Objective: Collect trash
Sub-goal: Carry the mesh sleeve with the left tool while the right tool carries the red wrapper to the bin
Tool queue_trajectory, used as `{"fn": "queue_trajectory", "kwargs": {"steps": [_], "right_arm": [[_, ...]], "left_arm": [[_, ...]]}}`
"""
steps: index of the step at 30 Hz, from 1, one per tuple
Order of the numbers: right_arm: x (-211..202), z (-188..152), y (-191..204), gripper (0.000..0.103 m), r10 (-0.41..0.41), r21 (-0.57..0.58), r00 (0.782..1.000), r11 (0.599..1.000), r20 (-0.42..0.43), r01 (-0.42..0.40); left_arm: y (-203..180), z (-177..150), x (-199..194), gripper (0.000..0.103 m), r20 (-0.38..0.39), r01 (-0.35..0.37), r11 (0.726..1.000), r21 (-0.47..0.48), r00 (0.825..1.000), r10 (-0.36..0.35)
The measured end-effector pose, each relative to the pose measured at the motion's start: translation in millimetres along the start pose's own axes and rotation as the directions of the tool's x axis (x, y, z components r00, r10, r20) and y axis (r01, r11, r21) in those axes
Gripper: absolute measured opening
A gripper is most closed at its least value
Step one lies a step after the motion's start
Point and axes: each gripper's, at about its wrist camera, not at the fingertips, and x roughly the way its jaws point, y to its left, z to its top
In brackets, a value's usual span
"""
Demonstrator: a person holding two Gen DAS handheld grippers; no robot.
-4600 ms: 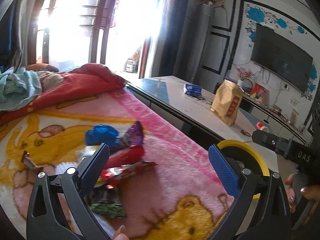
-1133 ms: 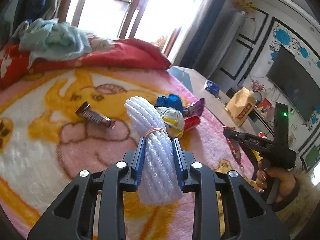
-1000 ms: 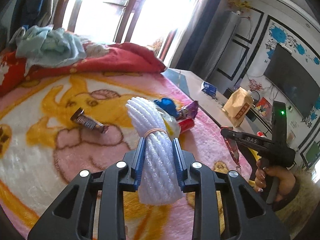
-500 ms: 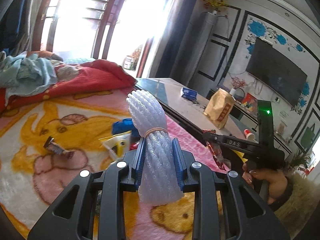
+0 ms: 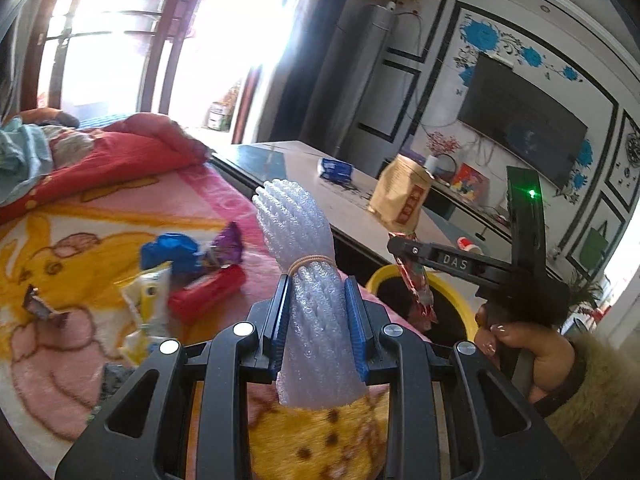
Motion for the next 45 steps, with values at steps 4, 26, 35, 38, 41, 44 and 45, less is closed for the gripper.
{"fn": "queue_trajectory", "kwargs": {"steps": [4,26,35,38,41,44,45], "right_arm": [[-8,3,-12,0.01,-0.048,-0.013,0.998,0.999,0.031,0.048],[-34,10,-117,0.01,-0.223,0.156,0.971,0.966,0.084,0.208],[-35,9,-150,0.01,-0.269,0.225,0.96,0.943,0.075,0.247],[-34,8,-159,0.01,-0.284,0.237,0.956,0.936,0.069,0.261],[-31,6,-167,0.01,-0.295,0.25,0.954,0.929,0.058,0.272],[-29,4,-175,0.01,-0.308,0.259,0.95,0.923,0.049,0.285],[-29,3,-177,0.01,-0.309,0.263,0.95,0.921,0.045,0.288]], "left_arm": [[-15,0,12,0.026,-0.014,0.029,0.999,0.019,0.999,-0.029],[-74,-12,82,0.026,-0.118,0.119,0.986,0.117,0.987,-0.105],[-96,-19,109,0.026,-0.163,0.152,0.977,0.15,0.978,-0.127],[-103,-22,118,0.026,-0.182,0.163,0.974,0.157,0.974,-0.134],[-110,-26,131,0.026,-0.204,0.175,0.971,0.161,0.969,-0.141],[-116,-29,141,0.026,-0.224,0.185,0.97,0.16,0.964,-0.147],[-118,-30,146,0.026,-0.231,0.187,0.969,0.162,0.962,-0.148]]}}
